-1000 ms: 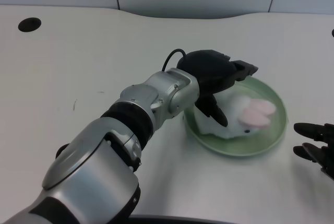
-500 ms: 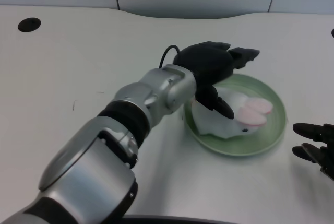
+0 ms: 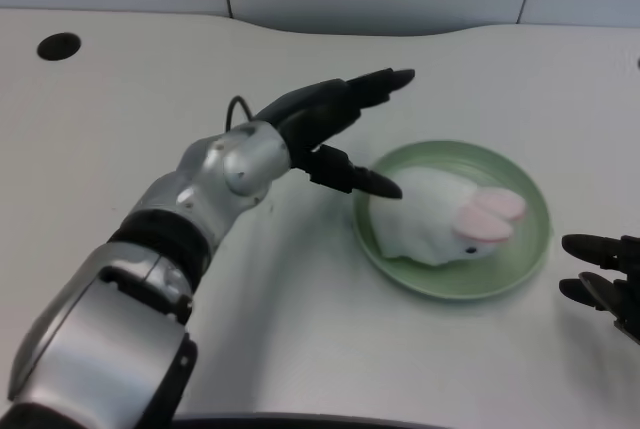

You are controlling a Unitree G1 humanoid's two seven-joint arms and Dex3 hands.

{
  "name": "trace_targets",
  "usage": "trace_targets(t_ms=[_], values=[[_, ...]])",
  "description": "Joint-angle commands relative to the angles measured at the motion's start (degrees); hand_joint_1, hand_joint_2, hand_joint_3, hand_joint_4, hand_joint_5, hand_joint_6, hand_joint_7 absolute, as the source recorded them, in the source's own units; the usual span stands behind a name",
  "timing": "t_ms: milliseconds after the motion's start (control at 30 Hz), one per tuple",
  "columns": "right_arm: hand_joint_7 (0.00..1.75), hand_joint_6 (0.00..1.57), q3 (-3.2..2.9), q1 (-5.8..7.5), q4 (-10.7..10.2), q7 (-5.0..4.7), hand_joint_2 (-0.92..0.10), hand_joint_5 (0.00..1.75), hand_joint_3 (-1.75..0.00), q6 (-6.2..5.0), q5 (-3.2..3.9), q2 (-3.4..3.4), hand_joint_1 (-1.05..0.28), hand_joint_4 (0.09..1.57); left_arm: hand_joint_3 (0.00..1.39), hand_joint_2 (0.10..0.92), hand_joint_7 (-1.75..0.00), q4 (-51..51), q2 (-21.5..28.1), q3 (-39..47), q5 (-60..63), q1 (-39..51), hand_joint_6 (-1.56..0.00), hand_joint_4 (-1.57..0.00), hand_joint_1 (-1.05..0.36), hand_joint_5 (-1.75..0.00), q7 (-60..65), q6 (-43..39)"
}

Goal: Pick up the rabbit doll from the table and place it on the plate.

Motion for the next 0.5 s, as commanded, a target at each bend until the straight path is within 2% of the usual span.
trace_targets(t_ms=[33, 100, 300, 500], values=[[0.01, 0.95, -1.16, 0.38, 0.01, -0.37, -0.92, 0.00, -0.14, 0.45, 0.34, -1.28, -0.41, 1.05, 0.18, 0.921, -0.03, -4.51, 7.54, 7.70, -9.59, 9.14, -0.08, -0.12, -0.77, -0.07, -8.64, -5.70], [0.01, 0.96, -1.17, 0.43, -0.34, -0.53, -0.92, 0.00, -0.14, 1.00, 0.35, -1.23, -0.41, 1.05, 0.24, 0.921, -0.03, -6.94, 8.17, 9.29, -12.41, 11.39, -0.09, -0.13, -0.75, -0.08, -12.10, -5.83], [0.00, 0.96, -1.42, 0.03, -0.01, -0.57, -0.92, 0.00, -0.13, 1.14, 0.60, -1.10, -0.41, 1.05, 0.42, 0.921, -0.04, -17.32, 9.94, 14.29, -21.09, 20.49, -0.15, -0.29, -0.71, -0.16, -19.08, -2.63], [0.00, 0.94, -1.78, -0.47, 0.78, -0.04, -0.92, 0.00, -0.14, 1.06, 0.72, -1.64, -0.41, 1.05, 0.49, 0.921, -0.05, -34.30, 10.73, 20.23, -28.02, 32.83, -0.22, -0.50, -0.58, -0.24, -16.29, 9.39]])
